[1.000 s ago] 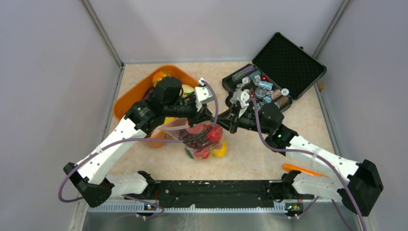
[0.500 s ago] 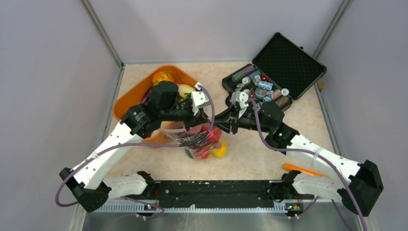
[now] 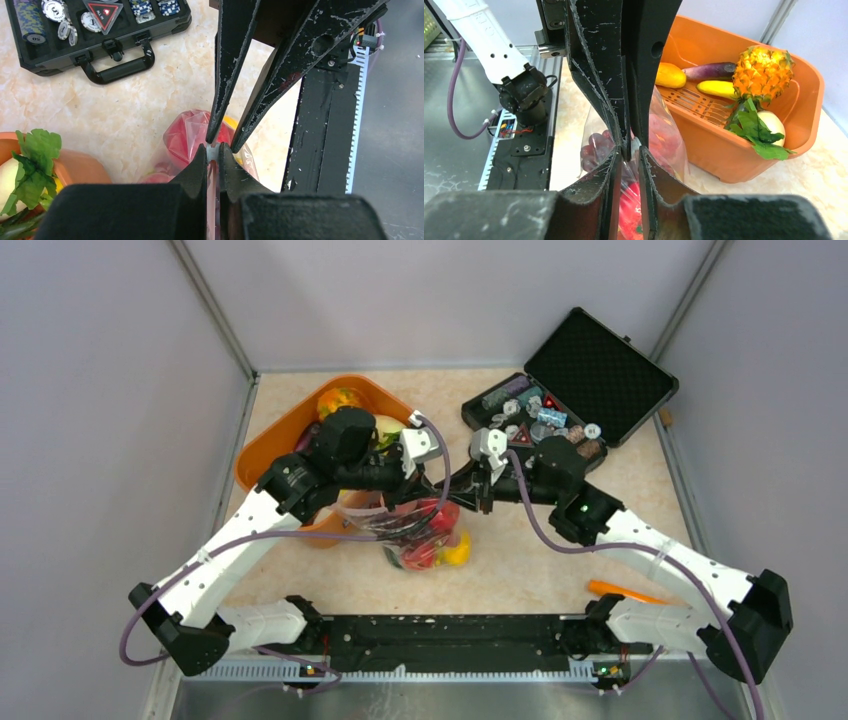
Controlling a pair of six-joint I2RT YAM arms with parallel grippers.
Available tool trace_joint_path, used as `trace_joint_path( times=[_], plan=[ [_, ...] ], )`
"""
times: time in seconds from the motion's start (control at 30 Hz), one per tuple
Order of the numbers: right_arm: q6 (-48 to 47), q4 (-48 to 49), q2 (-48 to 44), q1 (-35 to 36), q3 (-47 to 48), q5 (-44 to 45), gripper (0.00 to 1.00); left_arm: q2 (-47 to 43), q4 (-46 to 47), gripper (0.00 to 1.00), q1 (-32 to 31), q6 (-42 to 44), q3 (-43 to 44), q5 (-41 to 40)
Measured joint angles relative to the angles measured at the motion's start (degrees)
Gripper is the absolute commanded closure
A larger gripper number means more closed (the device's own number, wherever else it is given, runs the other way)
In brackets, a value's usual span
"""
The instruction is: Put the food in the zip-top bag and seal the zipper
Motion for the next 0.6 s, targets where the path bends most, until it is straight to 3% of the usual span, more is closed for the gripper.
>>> trace_joint_path(
  times=[0.27, 0.37, 0.57, 0.6],
  plan=[
    [-4.5, -8.22, 0.39, 0.0, 2.64, -0.37, 0.8, 0.0, -0.94, 1.0, -0.07, 0.0, 0.68, 0.42],
    [-5.35, -9.31, 0.46, 0.0, 3.3, -0.61, 0.87, 0.0, -1.22, 1.0, -0.07, 0.0, 1.01, 0.87],
    [-5.49, -9.03, 0.85, 0.0, 3.3, -0.98, 0.91, 0.0, -2.05, 1.0, -0.07, 0.0, 1.16, 1.36],
    [-5.51, -9.14, 1.07, 0.0, 3.5, -1.09, 0.97, 0.02, -2.1, 1.0, -0.07, 0.02, 1.18, 1.36]
  ],
)
